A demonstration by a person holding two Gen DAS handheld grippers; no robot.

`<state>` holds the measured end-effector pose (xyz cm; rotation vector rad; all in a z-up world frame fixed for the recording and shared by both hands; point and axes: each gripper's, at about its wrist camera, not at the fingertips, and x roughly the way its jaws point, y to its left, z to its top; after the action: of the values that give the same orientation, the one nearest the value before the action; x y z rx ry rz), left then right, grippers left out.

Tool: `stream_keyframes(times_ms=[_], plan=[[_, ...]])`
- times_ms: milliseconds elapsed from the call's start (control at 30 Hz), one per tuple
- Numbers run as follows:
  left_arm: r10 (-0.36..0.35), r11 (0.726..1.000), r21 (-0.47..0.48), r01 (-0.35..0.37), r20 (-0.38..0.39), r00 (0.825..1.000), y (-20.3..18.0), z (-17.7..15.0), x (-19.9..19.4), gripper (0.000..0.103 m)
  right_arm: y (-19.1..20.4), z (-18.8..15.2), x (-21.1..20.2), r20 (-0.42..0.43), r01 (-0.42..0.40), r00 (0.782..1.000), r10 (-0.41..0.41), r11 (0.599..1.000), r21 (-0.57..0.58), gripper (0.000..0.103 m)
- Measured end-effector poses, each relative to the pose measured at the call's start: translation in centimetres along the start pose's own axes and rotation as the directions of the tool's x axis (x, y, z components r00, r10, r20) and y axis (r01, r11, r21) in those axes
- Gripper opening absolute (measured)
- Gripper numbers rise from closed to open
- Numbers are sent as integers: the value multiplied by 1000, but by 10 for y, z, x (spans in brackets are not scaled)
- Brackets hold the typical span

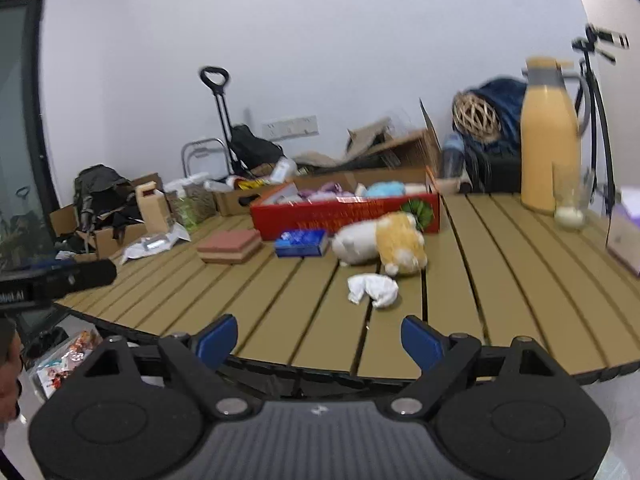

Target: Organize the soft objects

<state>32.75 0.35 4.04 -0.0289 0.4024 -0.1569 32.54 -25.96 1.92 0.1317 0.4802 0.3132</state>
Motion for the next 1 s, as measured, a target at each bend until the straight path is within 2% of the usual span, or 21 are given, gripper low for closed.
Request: stream_keyframes(times_ms=[433, 533, 567, 633, 767, 900, 1000], plan=[[-23, 1000, -11, 21, -135, 991, -5, 10, 118, 103, -35, 19, 125, -133, 58, 990, -51, 997, 45, 84], [-30, 1000, -8, 29, -151, 988, -7, 12, 137, 103, -41, 27, 148, -165, 54, 985, -46, 998, 41, 65], [-37, 999, -6, 36, -155, 987, -9, 13, 143, 103, -42, 29, 156, -178, 43, 983, -35, 998, 42, 55], [-46, 999, 1, 46, -160, 986, -13, 15, 154, 103, -45, 33, 166, -186, 26, 982, -17, 999, 44, 47], [-56, 998, 1, 56, -153, 987, -21, 22, 173, 102, -49, 38, 179, -188, 29, 982, -25, 999, 18, 48], [-56, 998, -23, 53, -160, 985, -22, 25, 190, 100, -49, 42, 181, -182, 13, 983, -8, 1000, 26, 58], [-53, 998, -28, 49, -173, 983, -23, 22, 197, 97, -47, 41, 187, -192, -3, 981, 5, 1000, 9, 55]])
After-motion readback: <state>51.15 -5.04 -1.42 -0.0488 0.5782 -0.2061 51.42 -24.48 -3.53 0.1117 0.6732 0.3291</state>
